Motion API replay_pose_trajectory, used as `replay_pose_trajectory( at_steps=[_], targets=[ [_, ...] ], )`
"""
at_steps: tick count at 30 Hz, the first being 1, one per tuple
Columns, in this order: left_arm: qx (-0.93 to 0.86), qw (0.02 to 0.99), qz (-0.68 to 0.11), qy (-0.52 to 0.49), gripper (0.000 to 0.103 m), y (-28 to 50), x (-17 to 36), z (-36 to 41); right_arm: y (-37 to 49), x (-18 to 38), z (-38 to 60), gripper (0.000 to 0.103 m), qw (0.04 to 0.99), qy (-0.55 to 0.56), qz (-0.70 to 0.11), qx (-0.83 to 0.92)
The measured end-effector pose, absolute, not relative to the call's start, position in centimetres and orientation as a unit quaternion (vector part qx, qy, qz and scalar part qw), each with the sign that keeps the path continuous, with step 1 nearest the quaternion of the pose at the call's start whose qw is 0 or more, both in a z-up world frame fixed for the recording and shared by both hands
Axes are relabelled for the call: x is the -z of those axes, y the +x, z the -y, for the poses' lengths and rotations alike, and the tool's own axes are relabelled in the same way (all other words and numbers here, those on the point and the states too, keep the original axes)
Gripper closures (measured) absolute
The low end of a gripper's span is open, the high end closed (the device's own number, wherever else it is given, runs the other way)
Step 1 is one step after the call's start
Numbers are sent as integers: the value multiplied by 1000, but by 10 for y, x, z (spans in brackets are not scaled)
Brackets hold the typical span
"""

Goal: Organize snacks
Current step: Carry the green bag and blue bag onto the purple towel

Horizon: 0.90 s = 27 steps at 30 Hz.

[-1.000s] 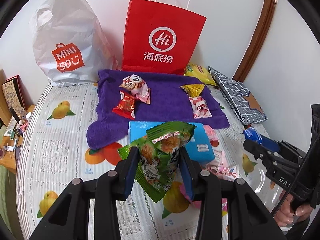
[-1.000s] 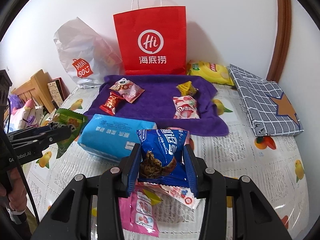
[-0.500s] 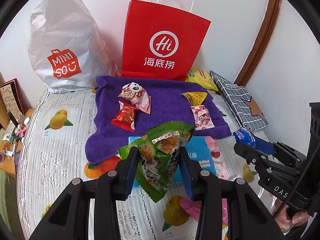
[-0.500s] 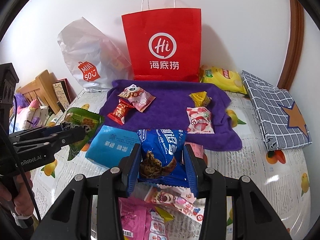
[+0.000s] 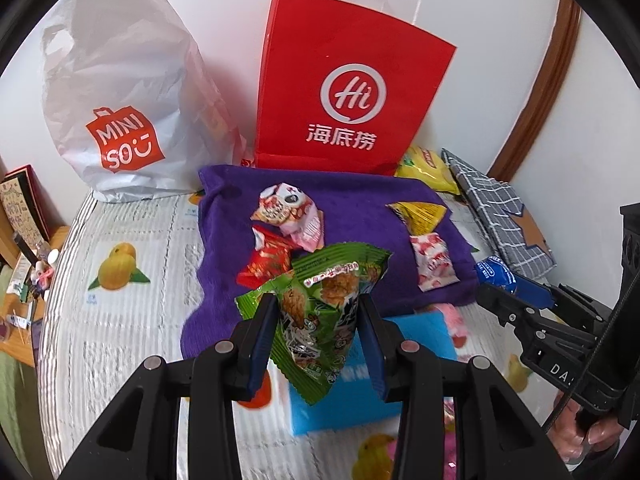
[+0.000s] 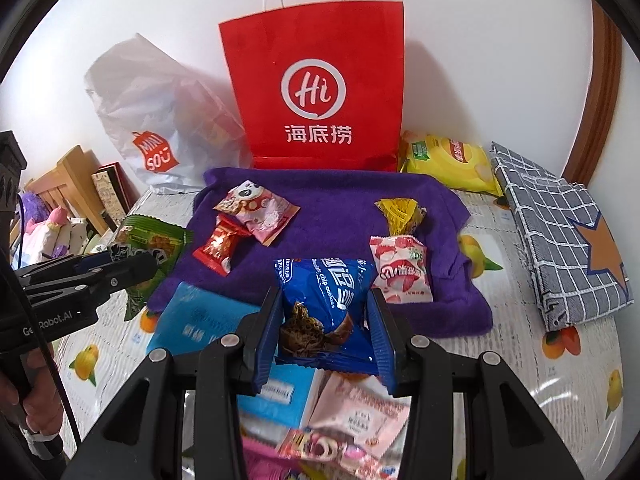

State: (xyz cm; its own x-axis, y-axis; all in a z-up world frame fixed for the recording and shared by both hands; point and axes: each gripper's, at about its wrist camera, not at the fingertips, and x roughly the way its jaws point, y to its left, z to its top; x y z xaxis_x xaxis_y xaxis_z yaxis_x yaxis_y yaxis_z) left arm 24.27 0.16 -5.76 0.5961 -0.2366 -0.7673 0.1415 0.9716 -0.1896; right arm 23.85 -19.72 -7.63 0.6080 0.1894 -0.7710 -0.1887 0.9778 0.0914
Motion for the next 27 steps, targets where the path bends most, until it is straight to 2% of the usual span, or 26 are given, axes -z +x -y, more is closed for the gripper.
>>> replay_pose_trajectory(
  at_steps=[14,27],
  targets=[
    [112,879,-458,-61,64,312,91,-9,310,128,187,61,876,-2,-472,-98],
    [108,873,-473,-52,64,335,116,-2,334,159,185,61,861,-10,-500,-94]
  ],
)
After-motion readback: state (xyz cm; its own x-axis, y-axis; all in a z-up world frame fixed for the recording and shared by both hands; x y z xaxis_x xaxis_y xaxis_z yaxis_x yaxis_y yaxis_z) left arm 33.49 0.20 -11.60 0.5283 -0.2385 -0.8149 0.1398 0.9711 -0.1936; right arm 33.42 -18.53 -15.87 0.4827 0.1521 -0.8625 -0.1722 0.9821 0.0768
